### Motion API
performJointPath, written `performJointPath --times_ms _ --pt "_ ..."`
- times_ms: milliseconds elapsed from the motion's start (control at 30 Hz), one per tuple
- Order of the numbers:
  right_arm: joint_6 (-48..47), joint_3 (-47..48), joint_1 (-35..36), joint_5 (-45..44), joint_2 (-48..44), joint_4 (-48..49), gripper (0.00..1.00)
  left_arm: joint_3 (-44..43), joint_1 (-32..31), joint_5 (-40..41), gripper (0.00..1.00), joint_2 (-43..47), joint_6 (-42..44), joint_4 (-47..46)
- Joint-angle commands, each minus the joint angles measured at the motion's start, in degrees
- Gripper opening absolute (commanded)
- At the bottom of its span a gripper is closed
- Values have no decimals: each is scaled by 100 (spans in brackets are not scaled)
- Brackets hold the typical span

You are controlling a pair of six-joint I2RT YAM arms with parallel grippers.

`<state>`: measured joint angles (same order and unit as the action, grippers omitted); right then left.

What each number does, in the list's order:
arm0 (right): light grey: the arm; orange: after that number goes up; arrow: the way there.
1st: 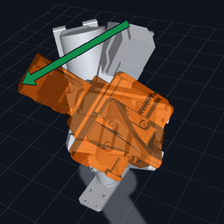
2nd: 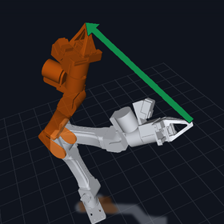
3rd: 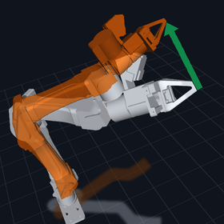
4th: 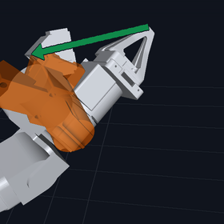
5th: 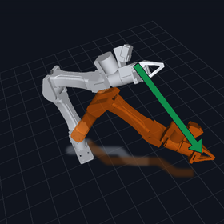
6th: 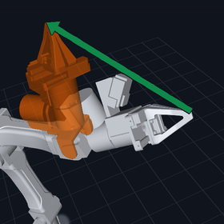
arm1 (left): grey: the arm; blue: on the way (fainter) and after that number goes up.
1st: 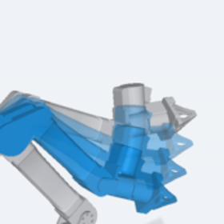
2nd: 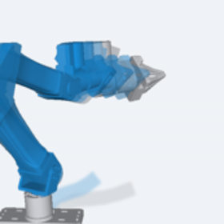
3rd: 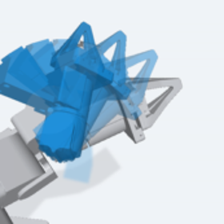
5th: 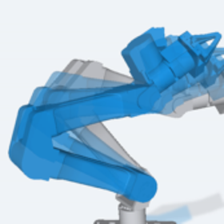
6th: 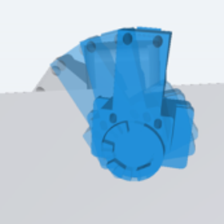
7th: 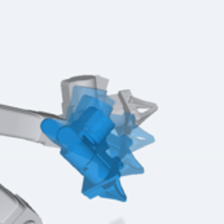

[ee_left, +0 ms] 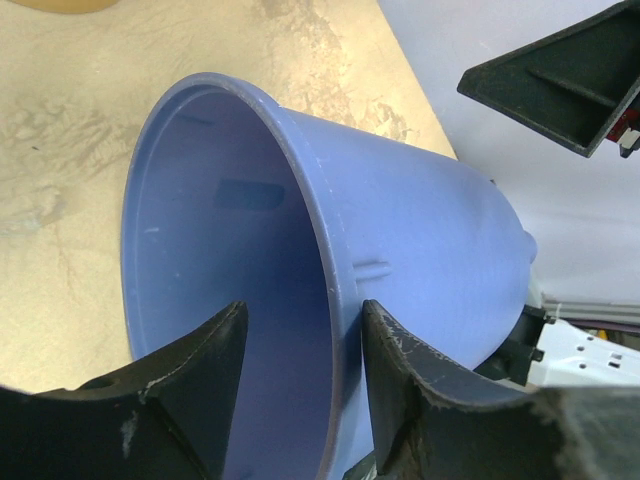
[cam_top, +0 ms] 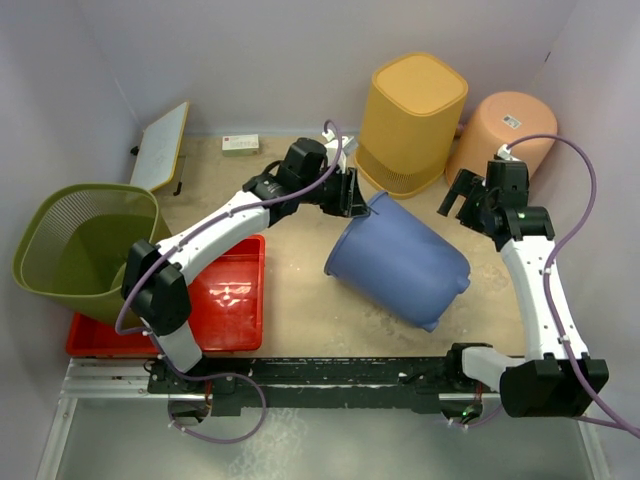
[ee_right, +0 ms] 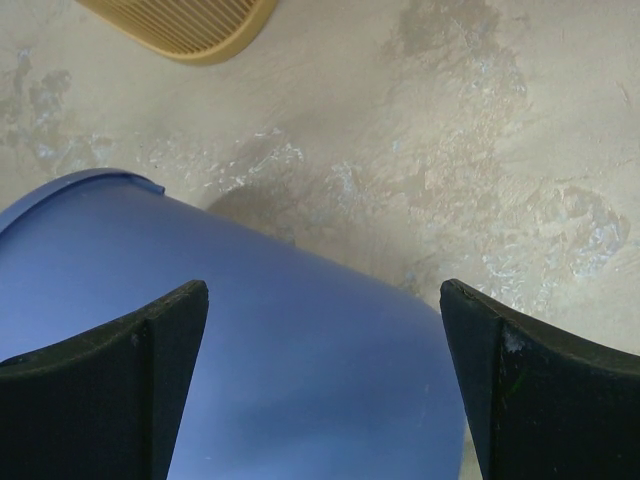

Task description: Turn the large container upside down

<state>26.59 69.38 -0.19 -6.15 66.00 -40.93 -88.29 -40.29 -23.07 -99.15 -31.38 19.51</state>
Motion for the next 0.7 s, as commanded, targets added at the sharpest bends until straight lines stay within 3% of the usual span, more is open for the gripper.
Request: performJointPath --times_ms 0,67,133,167,433,667 --pt "74 31 -52 48 -61 -42 100 -99 24 665 29 246 524 485" --pt "65 23 -59 24 -61 -90 100 -37 23 704 18 288 523 464" --pt "37 31 -68 -10 -73 -155 100 49 26 705 2 336 487 396" --pt "20 31 -76 -28 -91 -193 100 104 46 718 0 361 472 368" --pt "-256 -50 -106 425 -352 -341 100 871 942 -173 0 600 138 -70" --pt "-314 -349 -113 1250 -682 -96 100 1017 1377 -14 0 755 664 403"
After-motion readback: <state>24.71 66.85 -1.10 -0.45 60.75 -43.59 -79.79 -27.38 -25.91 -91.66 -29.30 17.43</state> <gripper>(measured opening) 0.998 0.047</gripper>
